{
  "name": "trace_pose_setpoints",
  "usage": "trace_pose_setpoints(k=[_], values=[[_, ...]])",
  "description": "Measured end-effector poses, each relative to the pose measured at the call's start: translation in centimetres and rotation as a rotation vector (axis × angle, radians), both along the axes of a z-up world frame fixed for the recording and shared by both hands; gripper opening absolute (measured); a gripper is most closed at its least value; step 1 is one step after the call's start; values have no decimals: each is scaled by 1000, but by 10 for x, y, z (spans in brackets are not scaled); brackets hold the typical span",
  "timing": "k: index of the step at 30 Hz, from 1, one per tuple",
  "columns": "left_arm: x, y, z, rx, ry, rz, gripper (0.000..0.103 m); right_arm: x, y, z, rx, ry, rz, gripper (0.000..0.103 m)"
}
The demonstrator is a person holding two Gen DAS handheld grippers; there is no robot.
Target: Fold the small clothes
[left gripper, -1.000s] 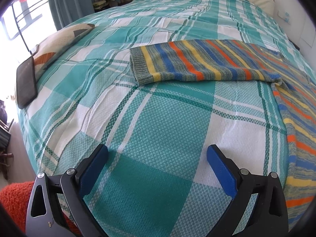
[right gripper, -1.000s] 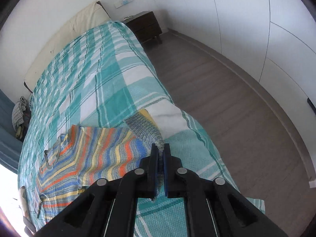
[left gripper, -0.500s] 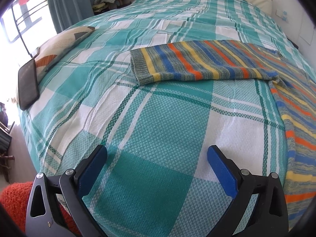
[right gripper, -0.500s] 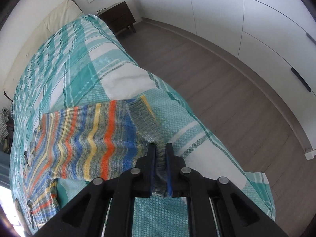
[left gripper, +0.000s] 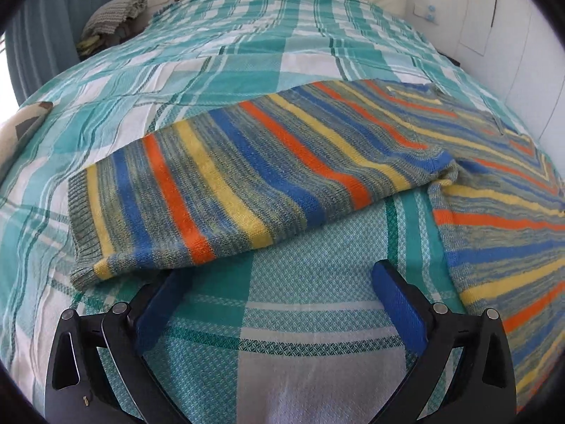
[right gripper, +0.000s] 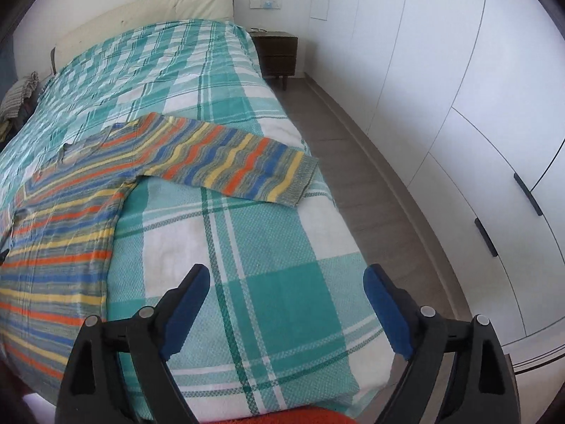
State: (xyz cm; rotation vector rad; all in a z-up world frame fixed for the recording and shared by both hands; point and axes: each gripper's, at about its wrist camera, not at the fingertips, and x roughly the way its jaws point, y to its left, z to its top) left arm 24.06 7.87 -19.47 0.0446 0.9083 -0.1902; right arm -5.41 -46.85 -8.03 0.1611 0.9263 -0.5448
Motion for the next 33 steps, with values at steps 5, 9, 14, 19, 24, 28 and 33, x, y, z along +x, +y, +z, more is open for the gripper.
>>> trace_pose_setpoints(k=[5, 9, 14, 19, 24, 28, 33], values=[[-3, -4, -1, 27, -17, 3, 103, 10, 34, -1, -93, 27, 154, 88], [-3, -3, -1, 21, -15, 3, 103, 12, 28, -7, -56, 32, 143, 88], [-2, -3, -1, 20, -14, 3, 103, 3, 10, -4, 23, -21, 75, 88], [-3, -2, -1, 19, -14, 3, 103, -10, -5, 1, 60, -76, 8, 88], [-3, -2, -1, 18, -14, 3, 103, -9, -17, -6, 118, -63, -36, 88], [-2, -2, -1, 19, -14, 3, 103, -12, -12, -1, 78, -83, -27, 88], [-3, -2, -1, 18, -14, 3, 103, -14, -11, 0, 80, -94, -39, 88]])
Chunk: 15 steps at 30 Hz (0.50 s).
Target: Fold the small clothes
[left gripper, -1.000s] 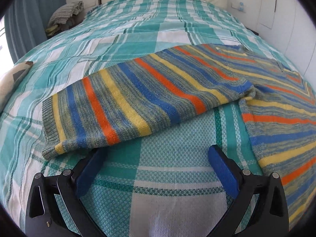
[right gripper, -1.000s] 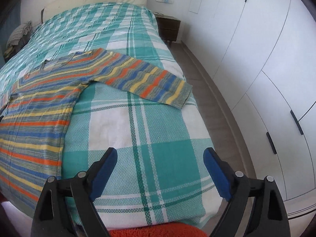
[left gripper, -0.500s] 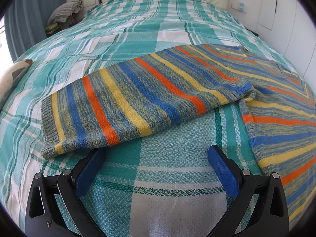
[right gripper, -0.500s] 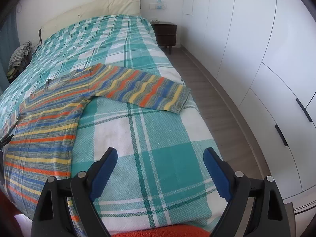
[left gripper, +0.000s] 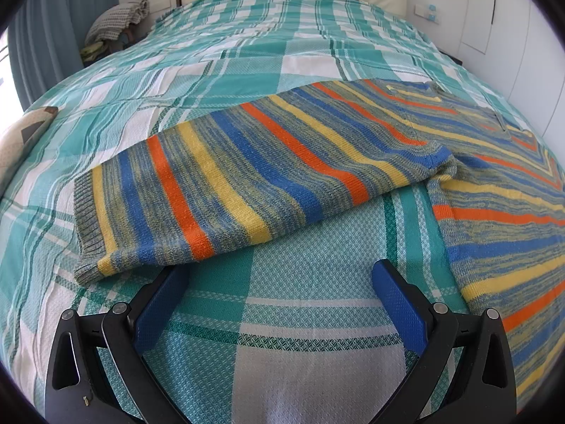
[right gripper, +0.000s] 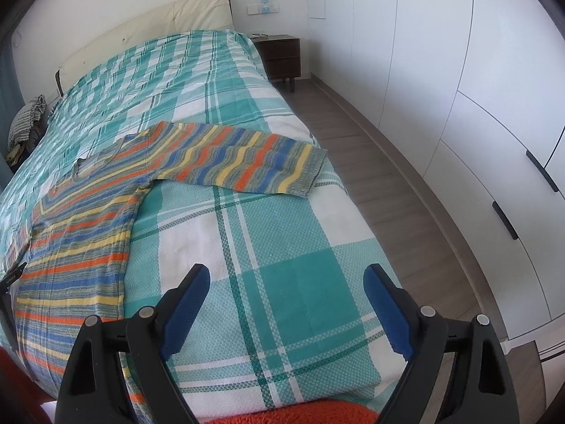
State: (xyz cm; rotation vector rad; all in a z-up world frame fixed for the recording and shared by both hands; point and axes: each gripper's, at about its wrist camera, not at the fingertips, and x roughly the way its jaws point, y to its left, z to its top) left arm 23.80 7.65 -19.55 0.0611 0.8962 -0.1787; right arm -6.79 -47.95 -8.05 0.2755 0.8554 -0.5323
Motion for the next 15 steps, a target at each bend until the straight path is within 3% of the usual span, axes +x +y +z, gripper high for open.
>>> trace_pose_setpoints(k=[4, 8, 15], values=[[0, 0, 0, 0, 0, 0, 103, 0, 7, 6, -68, -14, 9, 88], [0, 0, 0, 0, 0, 0, 103, 7, 12, 3, -76, 15, 35, 88], [0, 0, 0, 0, 0, 0, 103, 0, 21, 11, -129, -17, 32, 88]])
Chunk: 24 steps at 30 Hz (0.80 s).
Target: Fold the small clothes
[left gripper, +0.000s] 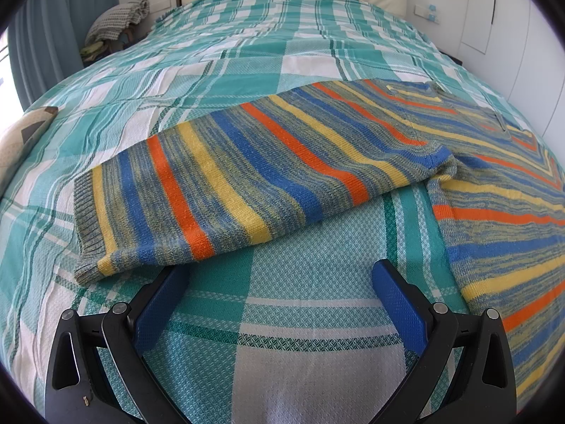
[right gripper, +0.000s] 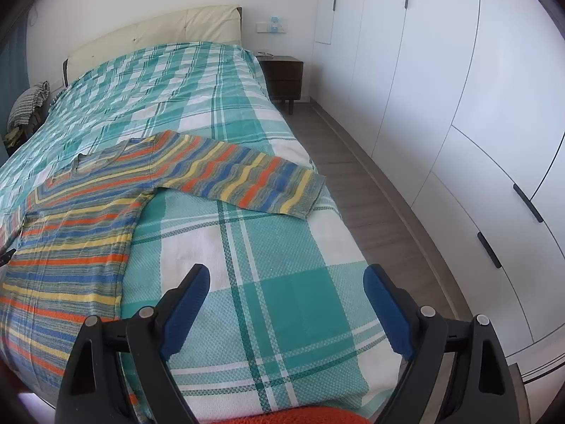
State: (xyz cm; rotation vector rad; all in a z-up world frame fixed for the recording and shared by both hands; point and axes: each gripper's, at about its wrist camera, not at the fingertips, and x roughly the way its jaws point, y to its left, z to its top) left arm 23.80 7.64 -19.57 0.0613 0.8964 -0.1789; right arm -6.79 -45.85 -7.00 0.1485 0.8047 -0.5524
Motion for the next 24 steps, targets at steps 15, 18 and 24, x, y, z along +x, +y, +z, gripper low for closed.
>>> trace_pose_setpoints(k=[15, 18, 24], values=[[2, -2, -1, 3, 12, -2, 103, 2, 4, 1, -37, 14, 5, 88], [1, 0, -1, -13, 10, -2, 103, 3, 10, 2, -62, 22, 17, 88], [-12, 8, 11, -42, 161, -18, 102, 4, 11, 2, -77, 30, 18, 88]])
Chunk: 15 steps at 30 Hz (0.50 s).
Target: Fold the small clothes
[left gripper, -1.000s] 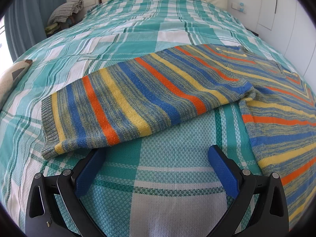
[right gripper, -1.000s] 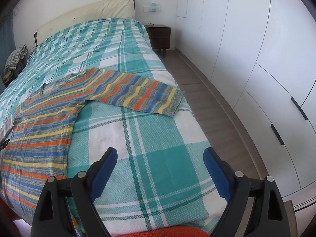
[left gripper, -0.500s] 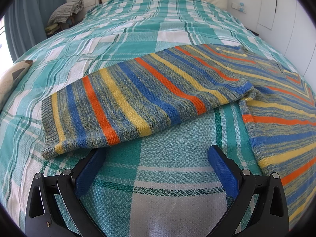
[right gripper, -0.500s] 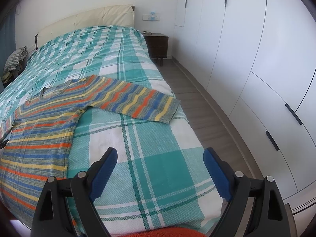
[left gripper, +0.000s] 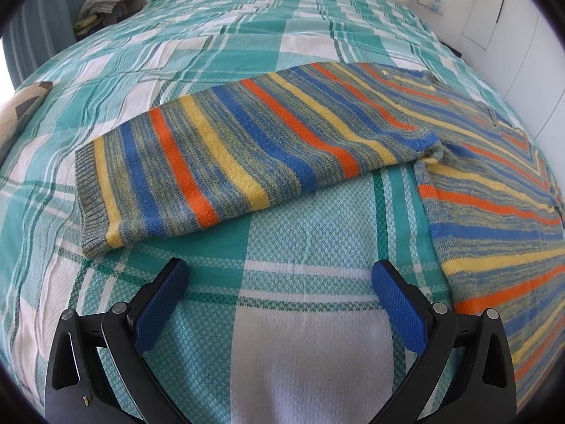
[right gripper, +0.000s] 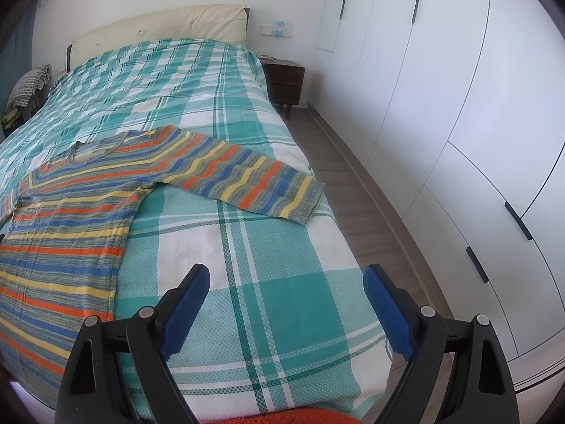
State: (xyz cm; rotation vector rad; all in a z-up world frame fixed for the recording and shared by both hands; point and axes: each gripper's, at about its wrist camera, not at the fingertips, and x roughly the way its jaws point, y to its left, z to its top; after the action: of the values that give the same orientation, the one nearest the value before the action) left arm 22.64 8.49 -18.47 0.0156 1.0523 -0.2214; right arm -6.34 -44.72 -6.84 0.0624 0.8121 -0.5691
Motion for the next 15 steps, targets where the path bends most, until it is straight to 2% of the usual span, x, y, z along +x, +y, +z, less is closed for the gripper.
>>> trace_pose_setpoints(k=[1, 2, 4, 6, 8, 9, 11, 12, 14, 15], values=[[-5, 4, 9, -9, 3, 7, 102, 0, 0, 0, 0, 2, 2, 88], [-10, 12, 24, -44, -34, 34, 100, 1, 0, -1, 1, 5, 5, 88], [-12, 33, 63, -134, -178, 112, 102, 2, 1, -2, 2, 12, 10, 88], [6, 54, 93, -200, -262, 197, 102, 3, 1, -3, -1, 20, 12, 88], [36, 68, 100, -248, -249, 250, 103, 7, 2, -5, -7, 36, 17, 88], [52, 72, 94, -253, -215, 266, 102, 9, 3, -6, -10, 45, 21, 88], [78, 74, 62, -205, -108, 274, 102, 10, 6, -7, -18, 54, 31, 88], [84, 72, 41, -141, -45, 273, 101, 10, 7, -7, -23, 53, 35, 88], [82, 72, -10, 58, 97, 280, 102, 8, 9, -6, -32, 48, 40, 88], [70, 75, -18, 74, 62, 246, 103, 7, 10, -5, -34, 47, 40, 88]])
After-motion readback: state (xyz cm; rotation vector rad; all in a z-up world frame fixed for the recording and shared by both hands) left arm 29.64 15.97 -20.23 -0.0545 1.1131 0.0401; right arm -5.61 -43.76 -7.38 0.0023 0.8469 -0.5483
